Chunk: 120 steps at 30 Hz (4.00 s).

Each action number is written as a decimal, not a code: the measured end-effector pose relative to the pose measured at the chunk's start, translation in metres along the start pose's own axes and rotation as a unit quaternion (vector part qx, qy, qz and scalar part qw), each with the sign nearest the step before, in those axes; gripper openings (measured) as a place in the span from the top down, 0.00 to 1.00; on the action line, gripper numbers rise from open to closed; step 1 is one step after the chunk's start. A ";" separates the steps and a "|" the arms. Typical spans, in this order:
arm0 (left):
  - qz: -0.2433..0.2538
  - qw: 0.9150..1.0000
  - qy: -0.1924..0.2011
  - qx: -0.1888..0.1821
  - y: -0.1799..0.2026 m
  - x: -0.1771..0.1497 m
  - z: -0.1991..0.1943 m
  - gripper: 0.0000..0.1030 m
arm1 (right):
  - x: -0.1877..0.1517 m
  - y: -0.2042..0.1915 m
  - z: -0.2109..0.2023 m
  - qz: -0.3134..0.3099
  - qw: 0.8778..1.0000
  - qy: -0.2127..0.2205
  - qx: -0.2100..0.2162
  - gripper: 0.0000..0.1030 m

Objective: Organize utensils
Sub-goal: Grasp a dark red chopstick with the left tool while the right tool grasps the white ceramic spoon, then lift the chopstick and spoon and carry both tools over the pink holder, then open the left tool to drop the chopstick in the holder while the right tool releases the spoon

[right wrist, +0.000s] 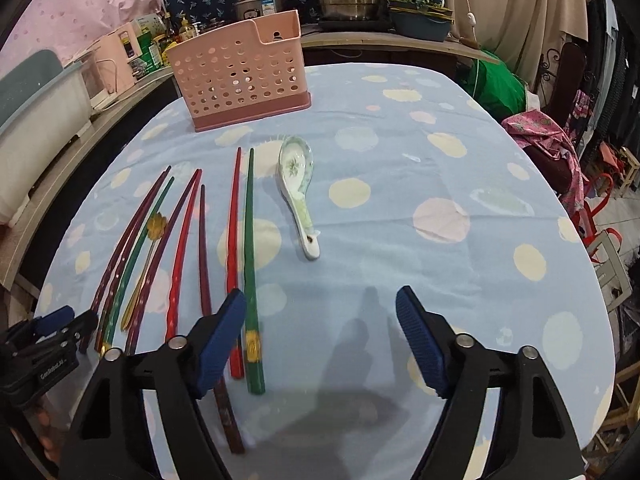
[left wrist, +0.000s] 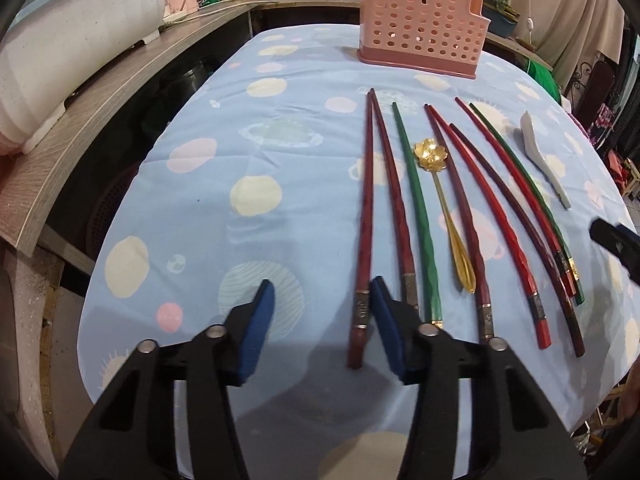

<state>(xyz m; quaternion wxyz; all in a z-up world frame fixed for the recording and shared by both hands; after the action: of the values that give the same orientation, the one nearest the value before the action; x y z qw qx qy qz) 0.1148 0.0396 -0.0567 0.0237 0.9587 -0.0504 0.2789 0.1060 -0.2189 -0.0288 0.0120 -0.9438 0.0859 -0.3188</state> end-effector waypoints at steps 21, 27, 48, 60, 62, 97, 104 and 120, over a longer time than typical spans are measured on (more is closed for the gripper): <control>-0.005 1.000 -0.007 -0.014 -0.003 0.003 -0.004 0.92 | 0.022 -0.018 0.030 -0.056 0.998 -0.007 -0.001 0.91; -0.014 1.000 0.012 -0.018 -0.007 0.016 -0.030 0.93 | 0.033 -0.016 -0.006 -0.041 0.999 0.015 0.013 0.93; -0.036 0.989 0.146 -0.008 -0.021 0.181 -0.103 0.93 | 0.137 -0.003 -0.041 0.001 0.994 0.073 0.081 0.94; -0.028 0.976 0.212 -0.048 0.000 0.293 -0.141 0.93 | 0.232 -0.008 -0.035 0.008 0.986 0.109 0.125 0.94; -0.027 0.971 0.230 -0.056 0.008 0.310 -0.152 0.93 | 0.252 -0.010 -0.033 0.011 0.984 0.117 0.134 0.94; -0.021 0.977 0.207 -0.051 0.048 0.363 -0.033 0.65 | 0.290 -0.028 0.066 -0.008 0.990 0.088 0.108 0.85; -0.021 0.976 0.211 -0.041 0.044 0.336 -0.059 0.47 | 0.271 -0.034 0.019 -0.028 0.989 0.110 0.094 0.71; -0.024 0.987 0.158 0.002 0.010 0.179 -0.084 0.28 | 0.108 -0.020 -0.045 -0.033 0.994 0.059 0.081 0.55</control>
<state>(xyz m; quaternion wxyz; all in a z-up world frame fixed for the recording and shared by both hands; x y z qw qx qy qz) 0.2195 0.0213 0.1101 0.0365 0.9035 -0.0222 0.4264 0.1665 -0.2163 0.0729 0.0730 -0.9217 0.0296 -0.3798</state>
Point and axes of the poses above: each gripper's, at about its wrist camera, not at the fingertips, and z roughly the way its jaws point, y to its right, x to its top, the point moved 3 cm from there along z, roughly the way its jaws point, and after that the axes turned 1 degree about -z, right-handed, at the moved point
